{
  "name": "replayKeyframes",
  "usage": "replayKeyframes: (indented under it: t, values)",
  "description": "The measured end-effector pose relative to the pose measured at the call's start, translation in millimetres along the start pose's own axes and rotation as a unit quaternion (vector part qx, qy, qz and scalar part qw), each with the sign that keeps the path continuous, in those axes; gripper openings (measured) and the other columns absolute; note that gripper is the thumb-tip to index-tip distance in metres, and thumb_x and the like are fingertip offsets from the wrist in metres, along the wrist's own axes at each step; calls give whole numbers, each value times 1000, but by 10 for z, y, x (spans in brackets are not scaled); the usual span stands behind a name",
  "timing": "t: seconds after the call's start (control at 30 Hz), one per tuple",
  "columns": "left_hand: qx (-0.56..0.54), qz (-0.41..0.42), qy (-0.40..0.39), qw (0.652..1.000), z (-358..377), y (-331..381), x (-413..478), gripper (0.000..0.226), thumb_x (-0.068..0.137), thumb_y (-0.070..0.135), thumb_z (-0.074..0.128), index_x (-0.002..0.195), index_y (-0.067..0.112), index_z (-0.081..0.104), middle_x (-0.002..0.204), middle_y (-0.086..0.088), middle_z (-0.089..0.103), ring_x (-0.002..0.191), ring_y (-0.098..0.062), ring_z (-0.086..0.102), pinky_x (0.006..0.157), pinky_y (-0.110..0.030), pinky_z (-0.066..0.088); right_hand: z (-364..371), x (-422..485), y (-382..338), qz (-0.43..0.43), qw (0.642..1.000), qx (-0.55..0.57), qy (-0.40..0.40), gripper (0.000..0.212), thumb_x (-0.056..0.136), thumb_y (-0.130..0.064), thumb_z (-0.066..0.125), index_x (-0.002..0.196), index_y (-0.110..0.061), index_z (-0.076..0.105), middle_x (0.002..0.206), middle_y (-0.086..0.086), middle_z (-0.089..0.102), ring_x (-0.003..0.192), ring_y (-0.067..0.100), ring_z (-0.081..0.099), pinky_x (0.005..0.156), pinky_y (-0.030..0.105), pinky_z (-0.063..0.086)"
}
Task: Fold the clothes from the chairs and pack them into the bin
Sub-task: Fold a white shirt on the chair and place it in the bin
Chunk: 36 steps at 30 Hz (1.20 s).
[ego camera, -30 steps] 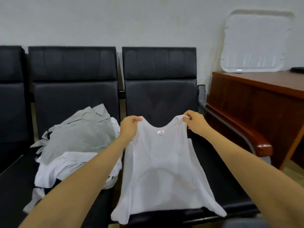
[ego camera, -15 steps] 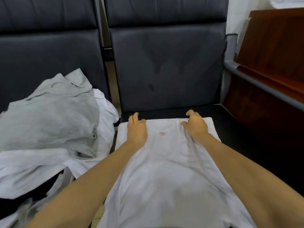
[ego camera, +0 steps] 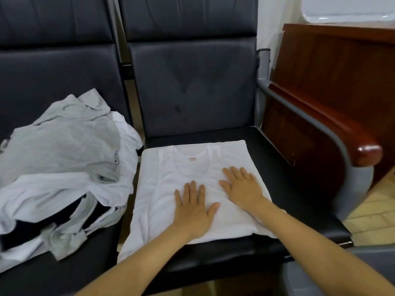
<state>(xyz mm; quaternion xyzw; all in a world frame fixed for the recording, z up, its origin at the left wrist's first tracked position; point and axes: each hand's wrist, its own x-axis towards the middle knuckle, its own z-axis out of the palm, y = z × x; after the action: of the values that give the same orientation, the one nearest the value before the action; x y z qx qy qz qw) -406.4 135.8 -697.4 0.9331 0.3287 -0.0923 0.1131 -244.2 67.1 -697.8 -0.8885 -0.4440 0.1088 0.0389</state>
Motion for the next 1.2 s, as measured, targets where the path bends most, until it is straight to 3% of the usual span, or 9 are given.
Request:
replayKeyframes:
  t: [0.13, 0.27, 0.37, 0.53, 0.77, 0.87, 0.97, 1.1, 1.2]
  values:
    - [-26, 28, -10, 999, 12, 358, 39, 112, 56, 71, -23, 152, 15, -12, 158, -9, -22, 145, -26, -23, 114, -47, -19, -86, -30, 421, 24, 999, -26, -16, 62, 99, -56, 14, 153, -31, -2, 162, -7, -2, 149, 23, -4, 120, 43, 1]
    - [-107, 40, 6, 993, -85, 508, 7, 70, 98, 55, 27, 154, 20, 1, 159, -7, -16, 146, -24, -15, 117, -43, -13, -192, -120, 670, 0, 999, 6, -40, 63, 100, -55, 21, 154, -29, 1, 162, -5, 0, 149, 20, -4, 120, 40, 1]
    - [-128, 38, 121, 984, -191, 267, -229, 63, 97, 34, 49, 150, 19, 19, 157, -8, 1, 145, -26, 4, 120, -35, 5, -267, -270, 691, -16, 997, 66, 47, 60, 99, -45, 41, 151, -18, 24, 153, 6, 30, 143, 25, 23, 114, 35, 21]
    - [-126, -26, 95, 987, -244, -297, -693, 63, 86, 45, 62, 132, 14, 34, 128, -4, 30, 120, -22, 36, 97, -29, 35, -265, -713, 702, 3, 995, 71, 76, 36, 97, -31, 52, 127, -13, 55, 127, 7, 52, 119, 26, 47, 96, 34, 42]
    - [-147, -54, 82, 984, -229, -670, -999, 27, 90, 27, 58, 102, 11, 39, 107, -4, 39, 103, -25, 47, 79, -31, 41, -229, -1200, 822, 138, 984, 50, 103, 53, 96, -39, 51, 136, -7, 39, 135, 16, 41, 123, 34, 39, 93, 40, 42]
    - [-237, -102, 140, 956, -208, -795, -1027, 18, 92, 16, 54, 104, 10, 41, 96, -7, 51, 85, -25, 53, 68, -32, 41, -241, -1319, 851, 207, 975, 19, 76, 64, 95, -50, 47, 138, -4, 35, 139, 18, 40, 127, 35, 38, 98, 44, 40]
    - [-389, -134, 205, 888, -215, -871, -1023, 26, 94, 6, 50, 118, 5, 41, 94, -12, 53, 79, -28, 55, 62, -33, 42, -267, -1343, 874, 223, 963, 118, 91, 54, 95, -35, 54, 134, -1, 37, 135, 20, 43, 123, 38, 41, 96, 45, 41]
    - [-490, -174, 251, 817, -215, -946, -996, 32, 96, 2, 43, 128, 2, 38, 102, -17, 51, 88, -31, 53, 67, -32, 41, -291, -1340, 845, 137, 954, 216, 159, 36, 92, 3, 50, 128, -3, 46, 117, 19, 53, 91, 32, 57, 81, 39, 48]
    - [-481, -179, 274, 813, -183, -1007, -985, 31, 98, 2, 44, 129, 0, 40, 110, -17, 52, 102, -35, 52, 81, -38, 41, -306, -1349, 859, 30, 961, 86, 261, 33, 92, 7, 48, 121, -6, 57, 112, 13, 56, 90, 25, 53, 77, 30, 41]
